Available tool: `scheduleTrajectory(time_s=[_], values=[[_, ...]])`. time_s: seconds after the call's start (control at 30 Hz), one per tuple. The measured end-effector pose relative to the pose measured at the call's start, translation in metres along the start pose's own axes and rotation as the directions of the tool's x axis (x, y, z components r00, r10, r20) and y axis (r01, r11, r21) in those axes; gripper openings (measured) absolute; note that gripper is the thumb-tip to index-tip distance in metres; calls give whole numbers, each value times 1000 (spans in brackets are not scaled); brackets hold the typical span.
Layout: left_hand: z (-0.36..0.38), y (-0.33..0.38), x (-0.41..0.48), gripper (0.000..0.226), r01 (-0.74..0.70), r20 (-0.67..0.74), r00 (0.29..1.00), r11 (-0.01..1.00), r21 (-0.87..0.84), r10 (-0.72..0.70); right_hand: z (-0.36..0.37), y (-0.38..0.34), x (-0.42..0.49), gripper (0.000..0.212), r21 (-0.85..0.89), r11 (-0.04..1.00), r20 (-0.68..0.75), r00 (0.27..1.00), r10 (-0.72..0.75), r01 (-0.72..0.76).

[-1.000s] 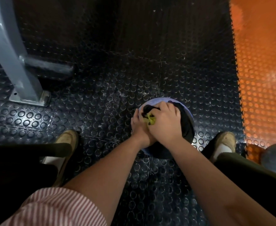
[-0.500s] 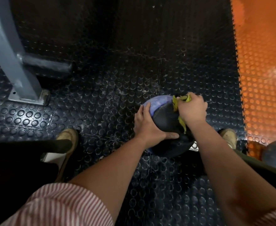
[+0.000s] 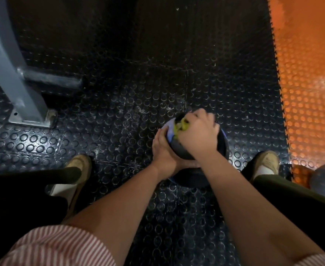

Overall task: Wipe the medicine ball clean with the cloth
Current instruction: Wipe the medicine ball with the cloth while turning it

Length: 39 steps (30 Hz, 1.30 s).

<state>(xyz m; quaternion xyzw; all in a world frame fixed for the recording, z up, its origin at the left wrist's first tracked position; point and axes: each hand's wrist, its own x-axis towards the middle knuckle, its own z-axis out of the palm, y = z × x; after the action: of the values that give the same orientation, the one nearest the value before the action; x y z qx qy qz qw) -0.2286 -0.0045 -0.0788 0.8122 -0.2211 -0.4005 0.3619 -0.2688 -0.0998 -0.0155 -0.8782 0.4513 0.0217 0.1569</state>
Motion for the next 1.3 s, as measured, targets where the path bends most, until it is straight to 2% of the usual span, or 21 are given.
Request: scheduleTrajectory(time_s=[0.07, 0.13, 0.2, 0.3, 0.4, 0.5, 0.57, 0.63, 0.7, 0.73, 0.83, 0.87, 0.93, 0.97, 1.0, 1.07, 1.13, 1.2, 1.3], values=[[-7, 3, -8, 143, -32, 72, 997, 998, -49, 36, -6, 20, 11, 31, 136, 970, -31, 978, 207, -201], [-5, 3, -8, 142, -53, 98, 994, 998, -33, 56, -10, 40, 19, 21, 301, 884, -13, 925, 379, -358], [-3, 3, -8, 142, -74, 102, 992, 997, -12, 75, -9, 49, 20, 20, 342, 851, 3, 906, 423, -398], [-1, -1, -5, 143, -77, 68, 995, 997, -30, 79, -5, 35, 14, 27, 219, 929, -60, 946, 318, -298], [4, -1, -1, 140, -20, -21, 1000, 998, -63, 19, 7, 2, -2, 26, -31, 999, -63, 998, 28, -30], [24, -22, 10, 128, -7, -41, 999, 999, -43, 5, 26, -20, -21, 25, -160, 962, -48, 972, -231, 220], [32, -25, 10, 124, 42, -88, 995, 998, -53, -46, 28, -19, -21, 25, -159, 950, -36, 960, -276, 267], [23, -7, 8, 118, 69, -116, 990, 991, -111, -82, 23, -10, -17, 27, -156, 957, -8, 968, -249, 245], [16, 5, -2, 115, 57, -182, 979, 979, -196, -94, 15, -2, -13, 29, -97, 985, -48, 988, -149, 144], [16, 7, -6, 121, 24, -189, 980, 979, -200, -63, 10, 1, -10, 30, -43, 996, -80, 993, -82, 79], [20, 7, -12, 134, -28, -126, 992, 986, -163, 7, -3, 23, 4, 31, 169, 970, -94, 977, 193, -175], [21, 9, -12, 134, -30, -107, 994, 987, -158, 14, -5, 37, 12, 29, 281, 912, -81, 940, 332, -298], [25, 14, -11, 135, -52, -87, 995, 992, -113, 42, -11, 62, 20, 18, 520, 701, 19, 827, 562, -488], [27, 15, -12, 136, -67, -85, 995, 995, -72, 61, -13, 71, 21, 12, 582, 607, 79, 780, 621, -542], [29, 15, -11, 136, -77, -81, 994, 996, -39, 74, -11, 78, 21, 10, 599, 562, 108, 753, 649, -570], [32, 16, -10, 137, -79, -73, 994, 997, -11, 79, -7, 79, 22, 14, 554, 612, 68, 763, 643, -565], [31, 19, -10, 138, -71, -71, 995, 997, -24, 69, -3, 70, 22, 25, 447, 753, -39, 830, 557, -484], [27, 19, -10, 138, -42, -48, 998, 997, -67, 39, -3, 50, 15, 30, 299, 883, -138, 900, 414, -361], [15, 7, -4, 136, -6, -40, 999, 990, -142, 1, 0, 23, -1, 28, 110, 984, -196, 967, 162, -143]])
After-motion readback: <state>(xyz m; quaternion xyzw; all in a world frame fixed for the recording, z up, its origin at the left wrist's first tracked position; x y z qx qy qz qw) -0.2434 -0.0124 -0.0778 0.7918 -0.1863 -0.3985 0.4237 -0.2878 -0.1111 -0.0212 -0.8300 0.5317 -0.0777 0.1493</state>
